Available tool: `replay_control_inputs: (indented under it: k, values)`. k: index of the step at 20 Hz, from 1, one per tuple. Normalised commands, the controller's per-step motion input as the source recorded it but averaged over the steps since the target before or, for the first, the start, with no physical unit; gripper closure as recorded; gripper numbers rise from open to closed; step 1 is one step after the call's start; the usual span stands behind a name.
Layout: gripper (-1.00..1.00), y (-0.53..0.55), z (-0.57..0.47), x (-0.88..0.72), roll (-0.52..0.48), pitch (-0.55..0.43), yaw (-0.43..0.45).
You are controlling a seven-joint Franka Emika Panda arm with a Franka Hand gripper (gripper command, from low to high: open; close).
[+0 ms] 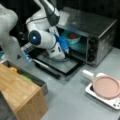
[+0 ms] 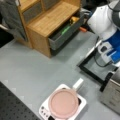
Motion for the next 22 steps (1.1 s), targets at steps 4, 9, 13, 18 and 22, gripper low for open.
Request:
replay_control_inputs:
  k: [4,9,13,18,22]
  values:
    - [1.00,-0.44,-0.10,0.03,-0.068,-0.054,0.198]
    - [1.00,-0.46,-0.12,0.09,-0.055,-0.058,0.240]
    - [1.00,-0.48,-0.11,0.13,-0.042,-0.071,0.279]
    - [1.00,-0.51,-0.12,0.16,-0.032,-0.066,0.306]
    - [1.00,-0.49,-0.10,0.18,-0.017,-0.047,0.325]
